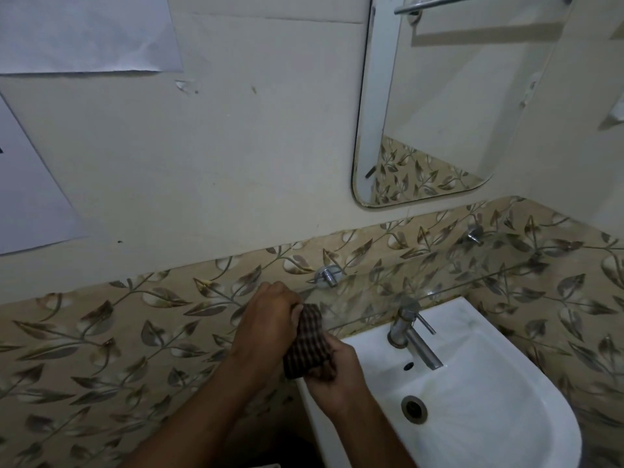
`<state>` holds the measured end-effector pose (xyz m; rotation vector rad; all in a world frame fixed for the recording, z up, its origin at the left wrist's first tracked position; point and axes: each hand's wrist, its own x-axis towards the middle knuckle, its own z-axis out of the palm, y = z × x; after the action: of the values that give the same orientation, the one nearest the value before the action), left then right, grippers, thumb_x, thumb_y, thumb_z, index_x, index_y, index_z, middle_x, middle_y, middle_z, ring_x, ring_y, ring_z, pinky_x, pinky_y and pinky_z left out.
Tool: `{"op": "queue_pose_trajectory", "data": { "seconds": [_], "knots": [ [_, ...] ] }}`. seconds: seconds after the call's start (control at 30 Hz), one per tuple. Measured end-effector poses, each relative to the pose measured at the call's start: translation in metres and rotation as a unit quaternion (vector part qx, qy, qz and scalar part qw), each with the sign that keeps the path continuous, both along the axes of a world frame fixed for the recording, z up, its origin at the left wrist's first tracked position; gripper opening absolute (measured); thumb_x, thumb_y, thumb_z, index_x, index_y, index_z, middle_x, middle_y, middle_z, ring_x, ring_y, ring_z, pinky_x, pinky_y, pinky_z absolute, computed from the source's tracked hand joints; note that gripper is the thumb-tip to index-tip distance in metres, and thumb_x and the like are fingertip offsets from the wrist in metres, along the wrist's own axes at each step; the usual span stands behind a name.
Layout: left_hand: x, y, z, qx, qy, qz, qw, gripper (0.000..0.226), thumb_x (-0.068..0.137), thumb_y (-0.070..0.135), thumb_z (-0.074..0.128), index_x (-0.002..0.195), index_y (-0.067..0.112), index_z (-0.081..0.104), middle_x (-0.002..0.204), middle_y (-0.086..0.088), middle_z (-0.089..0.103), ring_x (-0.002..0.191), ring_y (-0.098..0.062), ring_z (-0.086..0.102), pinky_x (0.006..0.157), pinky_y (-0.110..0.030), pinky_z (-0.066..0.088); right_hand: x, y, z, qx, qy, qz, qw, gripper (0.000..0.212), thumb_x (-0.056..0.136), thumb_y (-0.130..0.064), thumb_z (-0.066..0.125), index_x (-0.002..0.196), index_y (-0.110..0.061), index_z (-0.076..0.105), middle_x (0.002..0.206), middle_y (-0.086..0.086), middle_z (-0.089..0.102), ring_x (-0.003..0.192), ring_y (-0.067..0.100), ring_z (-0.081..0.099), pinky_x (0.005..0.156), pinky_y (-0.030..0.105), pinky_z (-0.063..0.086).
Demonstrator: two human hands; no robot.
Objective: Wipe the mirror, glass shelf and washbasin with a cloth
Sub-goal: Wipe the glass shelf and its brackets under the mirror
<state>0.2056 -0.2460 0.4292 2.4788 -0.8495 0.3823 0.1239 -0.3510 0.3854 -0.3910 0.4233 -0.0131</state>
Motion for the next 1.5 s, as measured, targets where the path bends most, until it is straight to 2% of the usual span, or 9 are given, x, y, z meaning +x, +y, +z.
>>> {"op": "queue_pose_trajectory", "data": {
  "seconds": [0.2, 0.33, 0.53, 0.73, 0.83, 0.93, 1.1, 1.3, 1.5],
  "knots": [
    [-0.005, -0.004, 0.008, -0.018, 0.004, 0.004, 1.000, 0.015, 0.089, 0.016, 0.063, 0.080, 0.017, 0.074, 0.083, -0.001, 0.062, 0.083, -0.017, 0.052, 0.073, -0.032, 0.046, 0.010, -0.042, -0.010, 0.043, 0.002, -0.114, 0.993, 0.033, 0.058, -0.003, 0.085, 0.084, -0.001, 0.065, 0.072, 0.014, 0.049, 0.057, 0.022, 0.047, 0.054, 0.034, 0.050],
    [-0.002, -0.002, 0.004, -0.033, 0.028, 0.032, 0.999, 0.019, 0.084, 0.014, 0.069, 0.065, 0.017, 0.072, 0.071, 0.002, 0.061, 0.069, -0.011, 0.054, 0.065, -0.028, 0.048, 0.001, -0.067, -0.017, 0.070, 0.002, -0.164, 0.984, 0.024, 0.100, -0.016, 0.049, 0.104, -0.002, 0.068, 0.086, 0.018, 0.067, 0.079, 0.025, 0.062, 0.070, 0.035, 0.062],
    [-0.004, -0.028, 0.010, -0.047, 0.063, 0.030, 0.996, 0.033, 0.077, 0.026, 0.080, 0.050, 0.017, 0.063, 0.055, 0.004, 0.057, 0.055, -0.007, 0.051, 0.053, -0.019, 0.036, 0.008, -0.043, -0.017, -0.019, 0.012, -0.089, 0.996, 0.028, 0.079, -0.009, 0.055, 0.095, 0.008, 0.072, 0.083, 0.023, 0.064, 0.075, 0.029, 0.057, 0.074, 0.037, 0.052],
    [0.001, -0.053, 0.005, -0.045, 0.087, 0.040, 0.994, 0.032, 0.073, 0.039, 0.082, 0.055, 0.020, 0.064, 0.055, 0.009, 0.060, 0.050, 0.000, 0.055, 0.051, -0.018, 0.047, 0.023, -0.103, -0.004, 0.039, 0.092, -0.194, 0.976, 0.032, 0.104, -0.015, 0.036, 0.085, -0.008, 0.061, 0.066, 0.011, 0.054, 0.065, 0.021, 0.045, 0.070, 0.030, 0.041],
    [0.001, -0.067, 0.004, -0.050, 0.090, 0.028, 0.994, 0.023, 0.076, 0.034, 0.080, 0.062, 0.021, 0.067, 0.064, 0.011, 0.059, 0.058, 0.002, 0.052, 0.053, -0.018, 0.042, 0.013, -0.136, 0.008, 0.032, 0.070, -0.251, 0.965, 0.042, 0.103, -0.039, 0.043, 0.113, -0.005, 0.066, 0.088, 0.016, 0.065, 0.084, 0.028, 0.059, 0.095, 0.037, 0.049],
    [-0.002, -0.082, 0.004, -0.049, 0.056, -0.011, 0.997, 0.005, 0.078, 0.028, 0.078, 0.079, 0.026, 0.074, 0.081, 0.010, 0.064, 0.075, -0.005, 0.056, 0.067, -0.021, 0.049, 0.003, -0.150, 0.005, 0.028, 0.049, -0.250, 0.967, 0.074, 0.092, -0.063, 0.049, 0.139, -0.005, 0.054, 0.128, 0.022, 0.062, 0.122, 0.037, 0.057, 0.118, 0.044, 0.032],
    [0.004, -0.113, 0.002, -0.052, 0.039, -0.063, 0.996, 0.019, 0.078, 0.032, 0.077, 0.096, 0.028, 0.074, 0.093, 0.008, 0.067, 0.089, -0.014, 0.058, 0.082, -0.031, 0.049, -0.019, -0.103, 0.011, -0.006, 0.001, -0.126, 0.992, 0.088, 0.088, -0.073, 0.043, 0.123, 0.005, 0.066, 0.130, 0.029, 0.061, 0.112, 0.042, 0.065, 0.094, 0.049, 0.055],
    [0.012, -0.139, 0.006, -0.051, 0.059, -0.072, 0.994, 0.011, 0.086, 0.030, 0.071, 0.093, 0.024, 0.077, 0.094, 0.004, 0.067, 0.090, -0.017, 0.059, 0.081, -0.034, 0.050, 0.002, -0.124, 0.016, -0.003, -0.041, -0.092, 0.995, 0.098, 0.086, -0.079, 0.041, 0.132, 0.006, 0.058, 0.138, 0.030, 0.054, 0.134, 0.043, 0.048, 0.119, 0.050, 0.029],
    [0.014, -0.153, 0.003, -0.052, 0.075, -0.084, 0.992, 0.012, 0.083, 0.027, 0.074, 0.093, 0.021, 0.077, 0.090, 0.002, 0.066, 0.078, -0.014, 0.060, 0.072, -0.032, 0.053, 0.002, -0.168, 0.006, 0.012, -0.064, -0.174, 0.983, 0.101, 0.076, -0.076, 0.058, 0.137, 0.004, 0.050, 0.139, 0.031, 0.053, 0.133, 0.046, 0.047, 0.117, 0.055, 0.030]
  ]
}}
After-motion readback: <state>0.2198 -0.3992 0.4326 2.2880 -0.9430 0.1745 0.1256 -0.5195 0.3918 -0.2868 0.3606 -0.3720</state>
